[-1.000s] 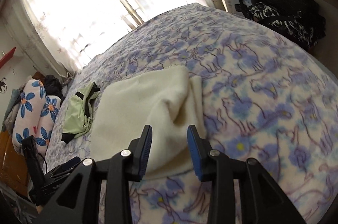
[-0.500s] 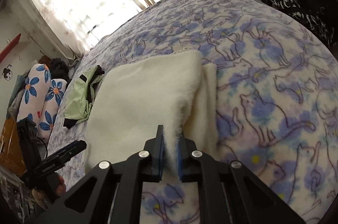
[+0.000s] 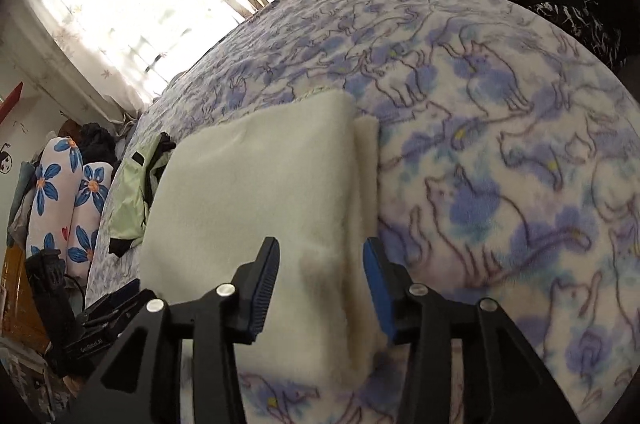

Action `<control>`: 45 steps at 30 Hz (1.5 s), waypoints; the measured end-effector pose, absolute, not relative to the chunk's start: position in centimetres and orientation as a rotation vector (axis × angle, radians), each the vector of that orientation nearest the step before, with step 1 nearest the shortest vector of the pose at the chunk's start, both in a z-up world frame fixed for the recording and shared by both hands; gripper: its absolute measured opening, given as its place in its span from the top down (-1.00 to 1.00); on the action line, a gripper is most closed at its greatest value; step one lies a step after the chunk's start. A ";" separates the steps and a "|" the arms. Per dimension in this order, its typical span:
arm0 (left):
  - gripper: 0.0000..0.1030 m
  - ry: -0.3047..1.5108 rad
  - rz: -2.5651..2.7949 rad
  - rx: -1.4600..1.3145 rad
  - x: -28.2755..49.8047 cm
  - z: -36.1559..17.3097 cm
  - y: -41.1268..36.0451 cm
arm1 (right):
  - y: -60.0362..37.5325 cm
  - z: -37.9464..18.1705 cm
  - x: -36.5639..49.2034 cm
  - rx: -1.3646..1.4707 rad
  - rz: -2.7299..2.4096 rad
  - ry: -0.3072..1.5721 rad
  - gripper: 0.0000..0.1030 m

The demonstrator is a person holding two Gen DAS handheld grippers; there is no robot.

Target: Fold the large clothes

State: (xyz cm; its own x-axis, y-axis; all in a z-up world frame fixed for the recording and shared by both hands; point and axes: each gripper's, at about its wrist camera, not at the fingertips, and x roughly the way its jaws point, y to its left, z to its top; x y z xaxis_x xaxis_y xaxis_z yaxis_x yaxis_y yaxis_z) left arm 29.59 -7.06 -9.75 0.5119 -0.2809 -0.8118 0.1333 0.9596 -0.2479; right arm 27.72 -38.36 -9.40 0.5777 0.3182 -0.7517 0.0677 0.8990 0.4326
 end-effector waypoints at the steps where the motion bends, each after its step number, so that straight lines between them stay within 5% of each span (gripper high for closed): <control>1: -0.68 1.005 -0.250 -0.183 30.4 -9.6 -6.7 | -38.7 -9.7 29.0 0.449 0.149 0.966 0.14; 11: -0.68 1.051 -0.251 -0.315 37.2 -11.0 -5.5 | -39.3 -14.0 38.0 0.559 0.100 1.069 0.18; 12: -0.68 1.054 -0.252 -0.311 37.5 -11.1 -5.6 | -38.9 -13.8 38.1 0.521 0.129 1.057 0.55; 16: -0.52 1.007 -0.259 -0.243 37.3 -10.8 -6.7 | -38.4 -11.8 36.1 0.414 0.116 0.953 0.74; 20: -0.55 0.972 -0.251 -0.211 36.7 -11.9 -7.2 | -39.0 -14.7 36.1 0.435 0.068 0.998 0.68; 27: -0.51 0.921 -0.203 -0.131 34.6 -8.9 -7.7 | -37.3 -9.8 33.2 0.309 0.004 0.932 0.48; 33: 0.43 0.891 -0.317 -0.098 30.0 -7.2 -10.2 | -32.4 -8.2 28.5 0.234 0.177 0.909 0.48; 40: 0.49 0.910 -0.318 -0.074 28.3 -9.4 -11.5 | -28.5 -10.8 26.2 0.023 0.164 0.946 0.48; 43: 0.63 0.926 -0.340 -0.130 28.7 -9.7 -10.6 | -31.6 -11.4 26.3 0.081 0.108 0.937 1.00; 45: 0.67 0.937 -0.361 -0.181 29.0 -9.9 -9.8 | -33.6 -11.3 26.0 0.178 0.125 0.934 1.00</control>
